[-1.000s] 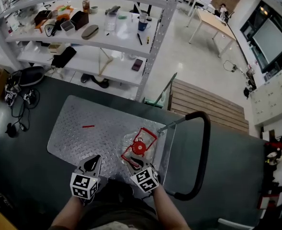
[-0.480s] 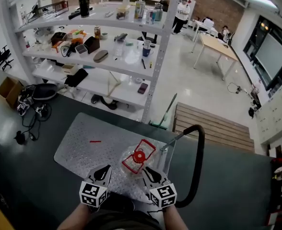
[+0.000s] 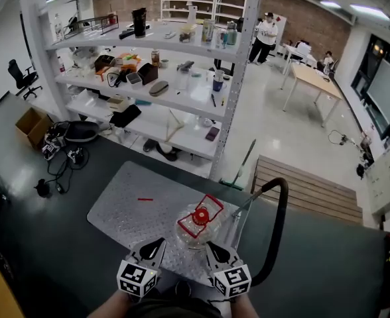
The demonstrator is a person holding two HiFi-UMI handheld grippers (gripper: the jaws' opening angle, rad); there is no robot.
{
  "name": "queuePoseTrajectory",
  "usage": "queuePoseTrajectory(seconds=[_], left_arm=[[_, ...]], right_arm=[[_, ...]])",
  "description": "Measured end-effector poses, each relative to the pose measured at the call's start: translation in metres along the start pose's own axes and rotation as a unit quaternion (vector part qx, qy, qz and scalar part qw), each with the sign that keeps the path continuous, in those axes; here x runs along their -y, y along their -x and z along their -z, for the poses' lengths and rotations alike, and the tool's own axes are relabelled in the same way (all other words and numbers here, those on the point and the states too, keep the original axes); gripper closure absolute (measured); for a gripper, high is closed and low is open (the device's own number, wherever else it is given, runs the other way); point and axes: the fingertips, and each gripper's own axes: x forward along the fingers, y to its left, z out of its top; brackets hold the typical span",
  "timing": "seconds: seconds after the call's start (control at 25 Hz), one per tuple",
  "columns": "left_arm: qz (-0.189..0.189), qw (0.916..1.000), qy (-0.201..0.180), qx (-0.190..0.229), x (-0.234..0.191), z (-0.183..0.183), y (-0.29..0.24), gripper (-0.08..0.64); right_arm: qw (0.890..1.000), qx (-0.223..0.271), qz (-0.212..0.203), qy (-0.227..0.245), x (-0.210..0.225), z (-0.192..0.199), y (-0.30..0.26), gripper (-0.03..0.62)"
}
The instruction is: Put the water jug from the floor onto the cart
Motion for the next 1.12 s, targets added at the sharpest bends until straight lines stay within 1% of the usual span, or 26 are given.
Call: queuePoseTrajectory(seconds=[0.16, 0.36, 0.6, 0.72, 0.92, 1.12], left_arm=[[-0.006, 0.9999, 0.009, 0.0, -0.01, 0.009, 0.012, 0.552], [-0.003, 0.9998, 0.018, 0.001, -0.015, 0.025, 0.047, 0.552], [-0.001, 0.9994, 0.033, -0.003, -0.023, 0.054, 0.118, 0.552], [-0.005, 0.9993, 0.036, -0.006, -0.027, 0.07, 0.16, 0.552], [-0.01, 0.9987, 0.049, 0.0, -0.029, 0.092, 0.221, 0.552], [0.011, 0.9992, 0.038, 0.011, -0.016, 0.104, 0.266, 0.552]], right_arm=[[1.0, -0.004, -0.005, -0.004, -0.017, 0.008, -0.006, 0.601], [1.0, -0.011, -0.009, -0.006, -0.059, 0.021, -0.005, 0.601], [1.0, -0.017, -0.01, -0.016, -0.129, 0.036, 0.012, 0.601], [1.0, -0.022, -0.013, -0.008, -0.167, 0.046, 0.027, 0.601], [1.0, -0.009, 0.004, -0.013, -0.219, 0.056, 0.057, 0.601], [0.999, -0.002, 0.028, -0.019, -0.26, 0.07, 0.09, 0.601]])
